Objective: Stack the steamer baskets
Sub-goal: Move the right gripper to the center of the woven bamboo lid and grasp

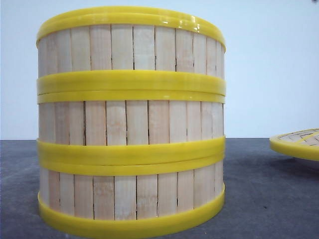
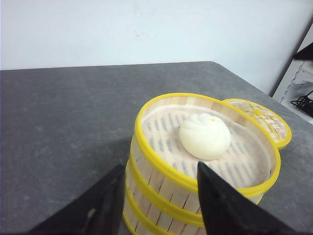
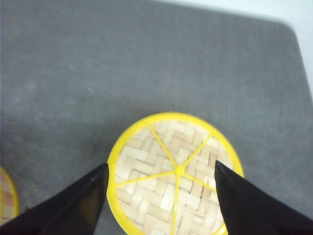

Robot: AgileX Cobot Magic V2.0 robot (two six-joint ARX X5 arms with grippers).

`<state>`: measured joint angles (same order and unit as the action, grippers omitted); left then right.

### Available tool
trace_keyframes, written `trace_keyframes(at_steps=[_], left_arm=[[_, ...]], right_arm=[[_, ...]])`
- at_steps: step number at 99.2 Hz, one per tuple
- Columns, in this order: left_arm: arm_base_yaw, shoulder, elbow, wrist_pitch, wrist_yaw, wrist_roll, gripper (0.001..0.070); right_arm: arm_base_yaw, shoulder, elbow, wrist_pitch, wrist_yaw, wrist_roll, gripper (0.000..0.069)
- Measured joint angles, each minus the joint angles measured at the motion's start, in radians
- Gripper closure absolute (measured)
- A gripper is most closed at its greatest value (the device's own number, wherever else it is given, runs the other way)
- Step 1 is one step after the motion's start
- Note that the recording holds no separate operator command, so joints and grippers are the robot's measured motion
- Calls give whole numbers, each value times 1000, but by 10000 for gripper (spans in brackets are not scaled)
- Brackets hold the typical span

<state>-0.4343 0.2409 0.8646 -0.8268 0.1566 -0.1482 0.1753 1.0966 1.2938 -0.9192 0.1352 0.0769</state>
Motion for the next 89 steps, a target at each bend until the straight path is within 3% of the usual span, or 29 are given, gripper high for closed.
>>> trace_keyframes(at_steps=[14, 54, 89], left_arm=[[0, 0, 0, 0, 0, 2, 438], [0, 0, 0, -8, 0, 2, 438], [0, 0, 0, -8, 0, 2, 438]], right_arm=[[-71, 60, -110, 83, -72, 31, 268], [-167, 333, -122, 116, -82, 60, 280], [-177, 422, -122, 146, -83, 62, 410]])
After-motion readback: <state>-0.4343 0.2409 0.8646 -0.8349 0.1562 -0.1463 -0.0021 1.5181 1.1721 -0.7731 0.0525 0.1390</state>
